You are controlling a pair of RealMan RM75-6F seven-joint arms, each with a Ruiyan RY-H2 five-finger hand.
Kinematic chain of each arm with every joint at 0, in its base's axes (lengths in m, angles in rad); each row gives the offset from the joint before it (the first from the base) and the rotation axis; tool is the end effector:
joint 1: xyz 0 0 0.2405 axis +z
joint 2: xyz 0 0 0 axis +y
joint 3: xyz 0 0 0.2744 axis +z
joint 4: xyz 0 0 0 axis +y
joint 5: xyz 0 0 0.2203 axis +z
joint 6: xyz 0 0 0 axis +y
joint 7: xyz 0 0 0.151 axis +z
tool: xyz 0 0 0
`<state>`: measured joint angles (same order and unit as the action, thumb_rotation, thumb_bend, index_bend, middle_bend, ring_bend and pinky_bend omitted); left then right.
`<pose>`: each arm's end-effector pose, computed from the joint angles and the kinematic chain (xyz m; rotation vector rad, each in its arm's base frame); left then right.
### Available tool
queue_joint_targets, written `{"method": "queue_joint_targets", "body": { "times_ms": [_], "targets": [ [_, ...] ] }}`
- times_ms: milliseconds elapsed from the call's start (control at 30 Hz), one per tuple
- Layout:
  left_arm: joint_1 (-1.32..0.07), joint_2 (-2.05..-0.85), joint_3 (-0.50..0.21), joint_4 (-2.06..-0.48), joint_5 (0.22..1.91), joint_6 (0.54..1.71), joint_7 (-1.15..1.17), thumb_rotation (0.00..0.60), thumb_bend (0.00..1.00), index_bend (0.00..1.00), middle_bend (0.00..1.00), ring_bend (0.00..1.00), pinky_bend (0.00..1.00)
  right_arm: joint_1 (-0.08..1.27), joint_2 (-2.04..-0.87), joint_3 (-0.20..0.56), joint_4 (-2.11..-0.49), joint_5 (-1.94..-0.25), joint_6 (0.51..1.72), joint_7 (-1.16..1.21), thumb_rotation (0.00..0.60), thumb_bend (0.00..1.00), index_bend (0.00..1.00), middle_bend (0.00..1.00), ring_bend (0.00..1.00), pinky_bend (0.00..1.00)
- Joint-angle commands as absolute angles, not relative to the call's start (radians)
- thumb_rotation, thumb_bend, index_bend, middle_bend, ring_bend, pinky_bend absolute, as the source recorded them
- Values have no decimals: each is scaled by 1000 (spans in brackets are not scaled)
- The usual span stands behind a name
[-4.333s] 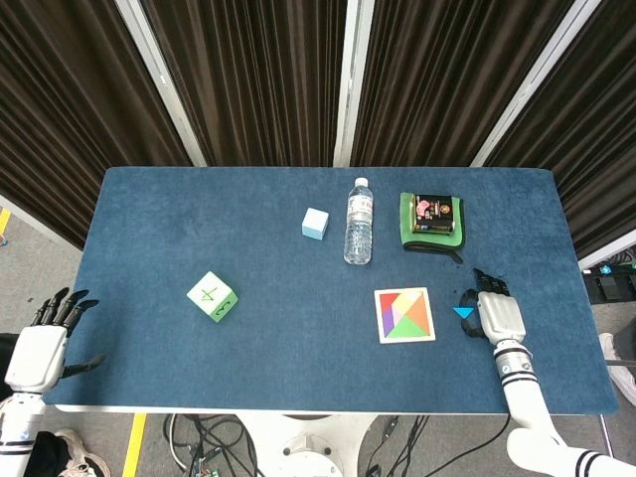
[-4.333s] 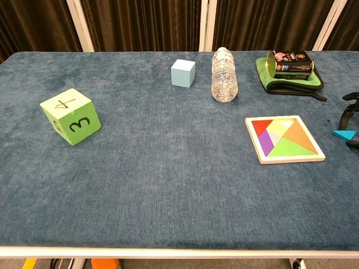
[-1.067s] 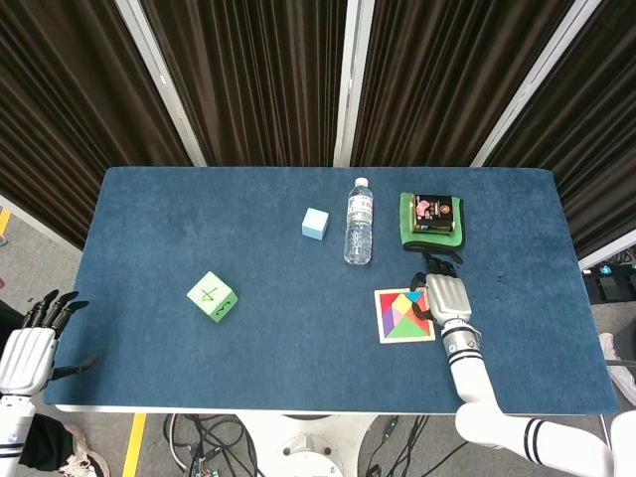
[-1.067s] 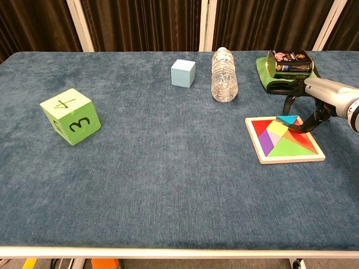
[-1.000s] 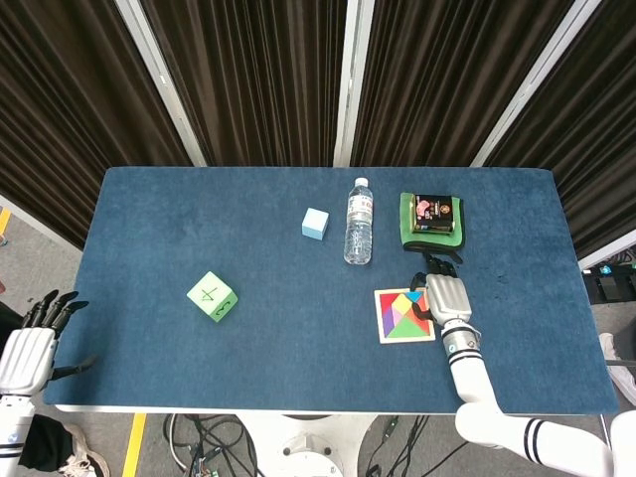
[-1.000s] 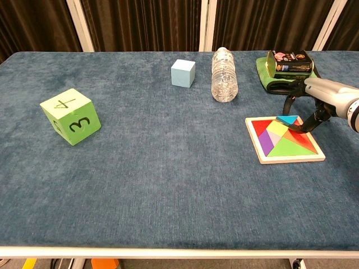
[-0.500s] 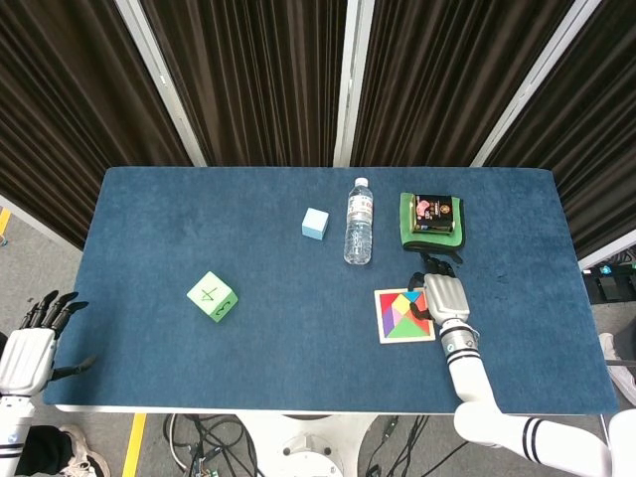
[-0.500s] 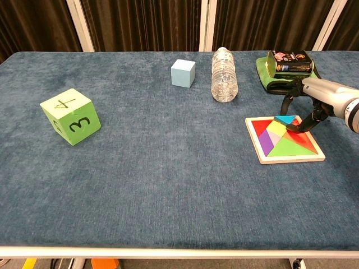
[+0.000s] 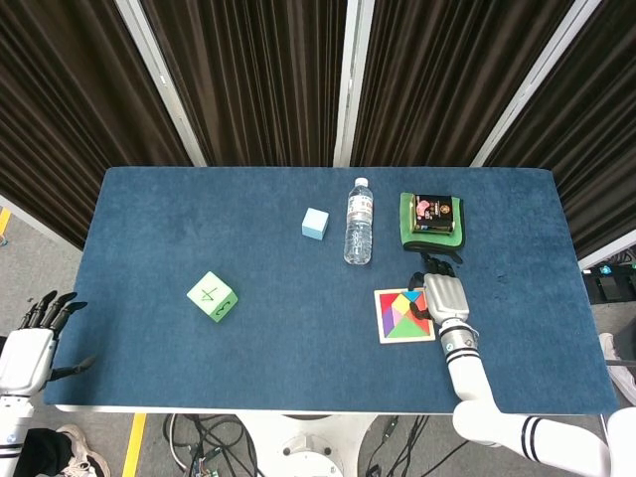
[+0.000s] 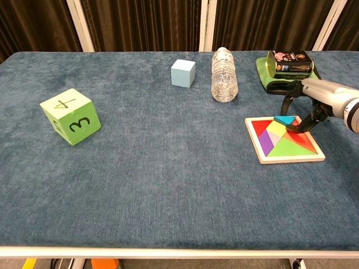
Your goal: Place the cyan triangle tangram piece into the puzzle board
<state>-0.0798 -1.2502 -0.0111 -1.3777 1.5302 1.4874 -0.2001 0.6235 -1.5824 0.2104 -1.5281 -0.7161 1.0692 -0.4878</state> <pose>-0.3662 0.1826 0.1287 -1.3805 -0.9967 -0.9648 -0.2266 -0.3419 -0.0278 1.5038 -1.2750 0.7029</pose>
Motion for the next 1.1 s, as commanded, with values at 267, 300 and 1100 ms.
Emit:
{"method": "queue_joint_targets", "body": {
  "times_ms": [267, 300, 1100],
  "targets": [
    [-80, -1250, -11, -1379, 1530, 1486, -200, 600, 0, 216, 124, 12, 129, 625, -1575, 206, -1533, -723, 1067, -485, 600, 262, 417, 0, 0, 0],
    [-80, -1249, -11, -1380, 1530, 1486, -200, 600, 0, 216, 124, 12, 129, 625, -1574, 205, -1534, -723, 1066, -484, 600, 262, 414, 0, 0, 0],
    [-80, -1241, -13, -1401, 1535, 1495, -183, 600, 0, 216, 124, 12, 131, 578, -1497, 183, -1643, -890, 1145, -407, 600, 265, 325, 0, 0, 0]
  ]
}}
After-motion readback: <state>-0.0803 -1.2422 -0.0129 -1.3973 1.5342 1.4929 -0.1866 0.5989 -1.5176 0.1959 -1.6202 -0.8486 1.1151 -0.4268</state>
